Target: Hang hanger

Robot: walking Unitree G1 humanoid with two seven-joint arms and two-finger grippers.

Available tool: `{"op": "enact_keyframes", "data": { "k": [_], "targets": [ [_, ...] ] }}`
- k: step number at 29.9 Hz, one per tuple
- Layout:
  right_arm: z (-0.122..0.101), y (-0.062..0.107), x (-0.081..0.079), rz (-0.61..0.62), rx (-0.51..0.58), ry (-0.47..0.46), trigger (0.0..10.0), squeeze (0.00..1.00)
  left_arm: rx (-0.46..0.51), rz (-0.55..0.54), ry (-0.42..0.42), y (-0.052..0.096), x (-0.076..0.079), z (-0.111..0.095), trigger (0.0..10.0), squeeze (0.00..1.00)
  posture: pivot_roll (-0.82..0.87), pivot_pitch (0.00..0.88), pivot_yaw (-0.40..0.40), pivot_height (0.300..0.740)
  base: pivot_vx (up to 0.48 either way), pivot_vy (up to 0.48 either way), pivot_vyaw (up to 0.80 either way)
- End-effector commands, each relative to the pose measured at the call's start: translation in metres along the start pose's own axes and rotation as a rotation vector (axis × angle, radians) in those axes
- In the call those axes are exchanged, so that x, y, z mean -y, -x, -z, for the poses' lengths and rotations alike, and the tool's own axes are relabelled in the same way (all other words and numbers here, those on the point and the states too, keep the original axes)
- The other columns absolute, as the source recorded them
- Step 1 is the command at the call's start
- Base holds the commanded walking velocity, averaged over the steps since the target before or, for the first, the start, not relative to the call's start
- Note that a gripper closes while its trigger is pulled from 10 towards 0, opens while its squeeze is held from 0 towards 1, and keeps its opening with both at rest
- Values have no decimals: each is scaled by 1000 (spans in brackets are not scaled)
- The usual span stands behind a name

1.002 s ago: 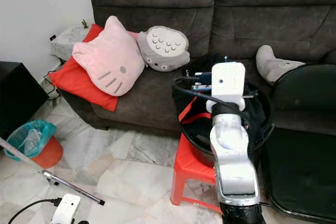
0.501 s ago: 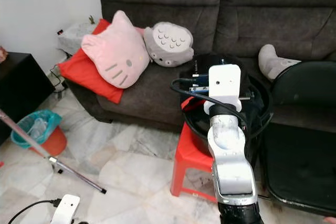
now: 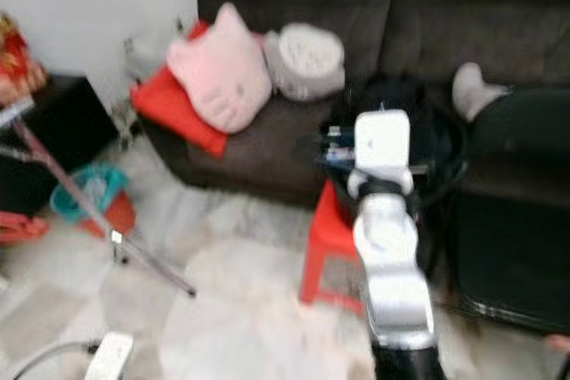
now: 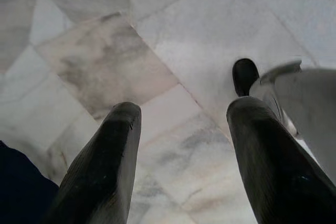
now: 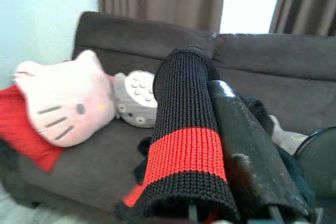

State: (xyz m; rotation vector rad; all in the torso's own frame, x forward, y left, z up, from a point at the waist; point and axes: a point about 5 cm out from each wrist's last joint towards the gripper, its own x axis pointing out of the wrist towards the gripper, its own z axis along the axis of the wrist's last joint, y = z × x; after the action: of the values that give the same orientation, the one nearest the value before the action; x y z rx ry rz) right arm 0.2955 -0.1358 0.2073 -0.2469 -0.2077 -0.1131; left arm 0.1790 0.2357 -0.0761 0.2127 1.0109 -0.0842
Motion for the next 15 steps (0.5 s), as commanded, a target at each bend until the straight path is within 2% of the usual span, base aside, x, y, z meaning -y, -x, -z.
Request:
{"op": "enact_keyframes", "data": {
  "k": [1, 15],
  "targets": [
    [-3, 0, 4, 22, 11, 0, 10000, 0, -27, -8, -2, 2, -3, 7, 10000, 0, -75, 0, 119, 740, -255, 0, 0],
    [-4, -1, 4, 31, 16, -5, 10000, 0, -22, -11, -11, 1, -5, 4, 10000, 0, -71, 0, 131, 740, -254, 0, 0]
  ]
}}
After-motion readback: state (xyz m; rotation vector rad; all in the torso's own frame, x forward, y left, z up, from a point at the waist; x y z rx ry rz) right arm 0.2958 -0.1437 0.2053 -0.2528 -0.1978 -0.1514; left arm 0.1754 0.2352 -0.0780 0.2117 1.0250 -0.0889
